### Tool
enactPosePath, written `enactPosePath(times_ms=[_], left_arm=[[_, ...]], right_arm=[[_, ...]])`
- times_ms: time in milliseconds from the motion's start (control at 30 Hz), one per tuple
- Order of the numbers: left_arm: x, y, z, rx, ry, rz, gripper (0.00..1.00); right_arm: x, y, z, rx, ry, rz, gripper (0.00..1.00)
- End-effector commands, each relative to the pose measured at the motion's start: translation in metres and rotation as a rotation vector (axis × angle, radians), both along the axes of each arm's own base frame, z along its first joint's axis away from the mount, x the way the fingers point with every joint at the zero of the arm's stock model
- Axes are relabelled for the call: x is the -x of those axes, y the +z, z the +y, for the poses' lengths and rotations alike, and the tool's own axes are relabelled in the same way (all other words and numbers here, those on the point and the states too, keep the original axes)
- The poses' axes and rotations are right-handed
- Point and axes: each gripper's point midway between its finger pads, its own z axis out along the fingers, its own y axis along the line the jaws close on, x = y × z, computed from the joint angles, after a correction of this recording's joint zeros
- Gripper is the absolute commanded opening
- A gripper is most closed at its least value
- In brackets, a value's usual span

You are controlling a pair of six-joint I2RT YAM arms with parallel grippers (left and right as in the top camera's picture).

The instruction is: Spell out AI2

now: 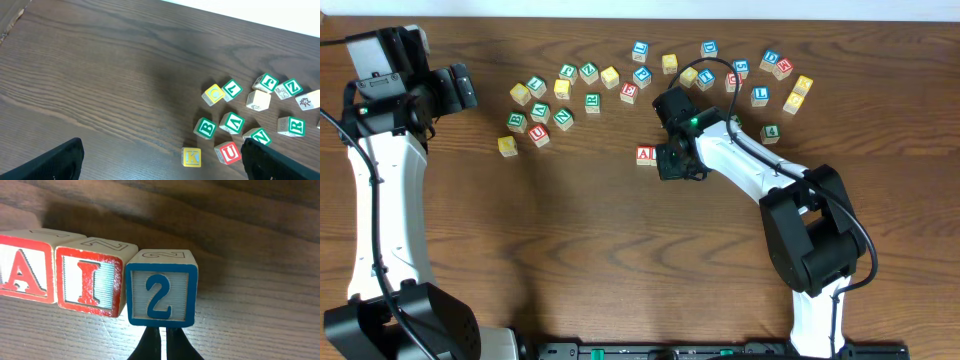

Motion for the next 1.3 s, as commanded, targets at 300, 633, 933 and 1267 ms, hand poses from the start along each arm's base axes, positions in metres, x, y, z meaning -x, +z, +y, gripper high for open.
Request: enactPosePath(times_ms=[300, 633, 933, 1267], left_arm=[[-0.002, 0.0118, 0.0, -0.013, -0.005, -0.024, 0.99], [-0.002, 0.0118, 0.0, -0.013, -0.005, -0.024, 0.99], [-0.002, 0.0118, 0.0, -0.013, -0.005, -0.024, 0.99], [-0.002, 0.0118, 0.0, -0.013, -0.005, -0.024, 0.99]], right_arm=[[0.0021, 0.0036, 0.0061, 0.005, 0.012, -0.02, 0.01], [0.0035, 0.0037, 0.0095, 0.028, 0.026, -0.038, 0.01], [0.0035, 0.0037, 0.0095, 0.028, 0.027, -0.038, 0.01], [0.0031, 0.005, 0.0101, 0.025, 0.028, -0.039, 0.01]])
